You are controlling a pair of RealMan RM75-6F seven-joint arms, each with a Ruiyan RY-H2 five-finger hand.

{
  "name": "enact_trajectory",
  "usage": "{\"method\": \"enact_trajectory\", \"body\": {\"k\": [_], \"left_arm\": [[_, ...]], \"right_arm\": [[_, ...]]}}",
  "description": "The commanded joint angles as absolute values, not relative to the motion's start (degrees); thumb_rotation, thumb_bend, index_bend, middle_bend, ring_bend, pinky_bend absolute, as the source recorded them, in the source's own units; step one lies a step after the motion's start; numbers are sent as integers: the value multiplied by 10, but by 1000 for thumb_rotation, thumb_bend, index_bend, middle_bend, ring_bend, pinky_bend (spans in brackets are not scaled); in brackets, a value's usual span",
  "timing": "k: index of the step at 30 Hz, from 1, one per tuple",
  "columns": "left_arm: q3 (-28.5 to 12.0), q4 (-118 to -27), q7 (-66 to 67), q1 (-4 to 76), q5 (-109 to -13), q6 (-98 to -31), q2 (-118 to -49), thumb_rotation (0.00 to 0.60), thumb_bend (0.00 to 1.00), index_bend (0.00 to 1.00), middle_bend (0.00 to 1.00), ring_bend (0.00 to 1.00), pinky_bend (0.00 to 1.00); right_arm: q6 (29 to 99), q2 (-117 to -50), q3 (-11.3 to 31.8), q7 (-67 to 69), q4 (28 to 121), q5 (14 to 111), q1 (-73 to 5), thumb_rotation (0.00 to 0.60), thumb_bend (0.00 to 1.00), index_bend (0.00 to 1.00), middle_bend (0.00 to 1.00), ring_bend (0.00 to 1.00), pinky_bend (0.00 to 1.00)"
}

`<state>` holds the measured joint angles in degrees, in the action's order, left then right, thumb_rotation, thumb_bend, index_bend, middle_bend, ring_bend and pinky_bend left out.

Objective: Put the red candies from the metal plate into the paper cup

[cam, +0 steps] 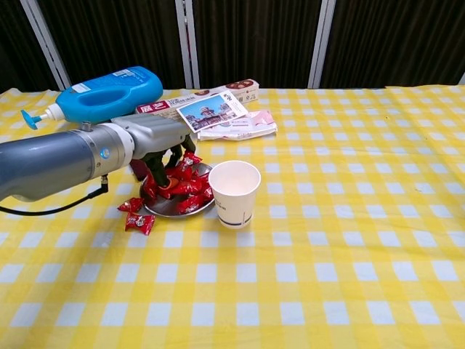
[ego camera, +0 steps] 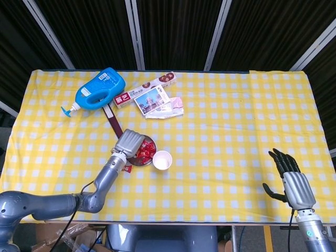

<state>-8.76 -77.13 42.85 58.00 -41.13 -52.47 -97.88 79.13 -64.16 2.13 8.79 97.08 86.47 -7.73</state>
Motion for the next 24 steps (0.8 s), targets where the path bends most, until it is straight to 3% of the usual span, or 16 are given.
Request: {"method": "enact_trajectory", "body": {"k": [1,24], "left_arm": [[-93,-775,421,581,-422,-529,-974,600,437,551,645,914,948],[-125,-956,428,580,-459,-590,-869,600,437,563,655,914,948]], "right_arm": [[792,-642,21,88,971,865,-77,600,388,0,0,0,0],[796,-642,21,89,971,866,-75,600,388,0,0,0,0]]}}
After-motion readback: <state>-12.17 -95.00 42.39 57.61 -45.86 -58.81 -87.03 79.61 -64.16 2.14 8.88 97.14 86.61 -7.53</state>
